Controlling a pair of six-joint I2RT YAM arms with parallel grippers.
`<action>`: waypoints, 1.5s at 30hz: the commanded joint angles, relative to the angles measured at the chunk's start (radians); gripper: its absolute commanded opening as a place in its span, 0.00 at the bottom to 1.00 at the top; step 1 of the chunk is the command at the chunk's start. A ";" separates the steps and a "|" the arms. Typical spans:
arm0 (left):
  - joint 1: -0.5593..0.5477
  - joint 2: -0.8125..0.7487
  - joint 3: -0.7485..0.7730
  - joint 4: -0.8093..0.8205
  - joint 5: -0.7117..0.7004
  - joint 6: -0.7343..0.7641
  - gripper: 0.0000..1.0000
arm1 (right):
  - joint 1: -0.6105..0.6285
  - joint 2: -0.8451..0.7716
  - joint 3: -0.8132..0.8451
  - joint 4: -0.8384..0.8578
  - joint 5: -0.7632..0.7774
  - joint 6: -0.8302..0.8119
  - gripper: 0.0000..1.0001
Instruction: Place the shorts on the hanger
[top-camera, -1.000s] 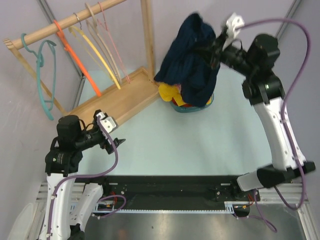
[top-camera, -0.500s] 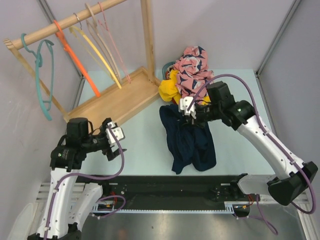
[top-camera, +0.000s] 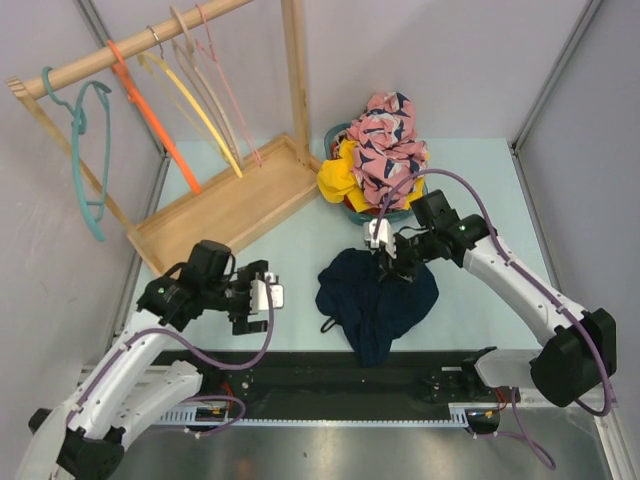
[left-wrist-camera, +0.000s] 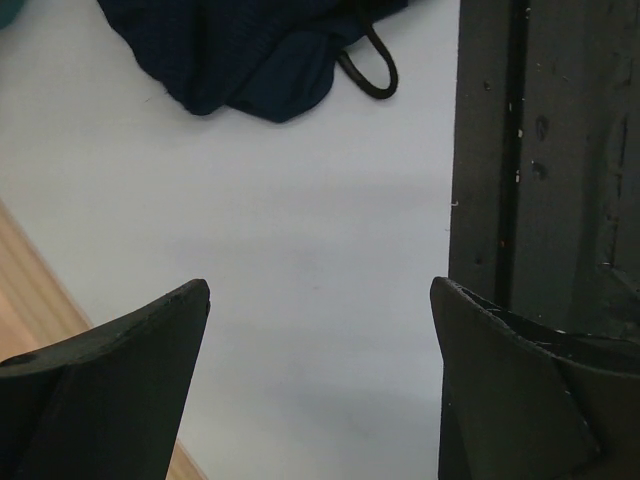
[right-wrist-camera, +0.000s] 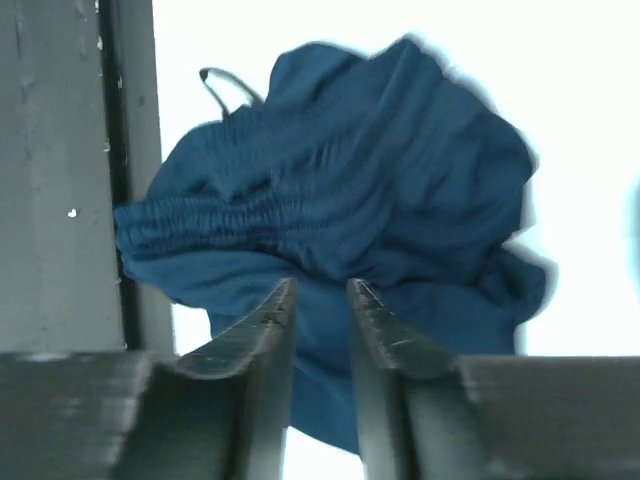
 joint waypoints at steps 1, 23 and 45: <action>-0.046 0.066 -0.023 0.083 -0.008 0.024 0.97 | -0.032 -0.052 -0.062 0.058 -0.012 0.010 0.25; -0.101 0.186 -0.076 0.214 0.046 -0.004 0.96 | 0.215 0.081 -0.232 0.489 0.109 0.021 0.50; -0.259 0.572 -0.047 0.988 -0.183 -0.220 0.82 | 0.086 -0.104 -0.234 0.368 0.089 0.016 0.00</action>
